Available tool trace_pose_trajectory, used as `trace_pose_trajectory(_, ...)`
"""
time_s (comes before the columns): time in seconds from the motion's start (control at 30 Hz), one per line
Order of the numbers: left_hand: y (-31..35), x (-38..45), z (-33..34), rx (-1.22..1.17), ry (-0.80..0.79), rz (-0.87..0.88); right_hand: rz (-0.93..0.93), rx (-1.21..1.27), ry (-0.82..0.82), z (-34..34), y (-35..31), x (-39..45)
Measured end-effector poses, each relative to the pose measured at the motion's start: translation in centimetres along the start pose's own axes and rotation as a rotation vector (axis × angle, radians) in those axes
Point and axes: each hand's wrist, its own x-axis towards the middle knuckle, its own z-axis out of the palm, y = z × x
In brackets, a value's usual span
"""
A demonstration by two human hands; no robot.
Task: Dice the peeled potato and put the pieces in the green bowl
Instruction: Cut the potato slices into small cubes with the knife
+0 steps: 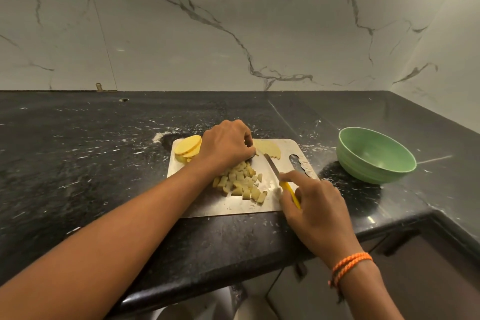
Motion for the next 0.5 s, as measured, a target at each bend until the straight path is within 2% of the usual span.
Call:
trace_pose_trajectory(0.13,0.0,-0.1,-0.1,0.002,0.006,0.017,0.04,0.099,0.119,-0.6,0.7,0.5)
trace_pose_trajectory(0.2,0.1,-0.1,-0.1,0.013,0.021,0.034,0.091,0.062,0.191,-0.3,1.6,2.2)
trace_pose_trajectory(0.37,0.4,-0.4,0.1,0.018,0.068,0.117,0.071,-0.068,0.097,1.1,2.5,4.9)
trace_pose_trajectory(0.5,0.5,-0.3,0.1,0.056,0.064,0.21,0.034,-0.069,0.089,1.6,2.6,5.0)
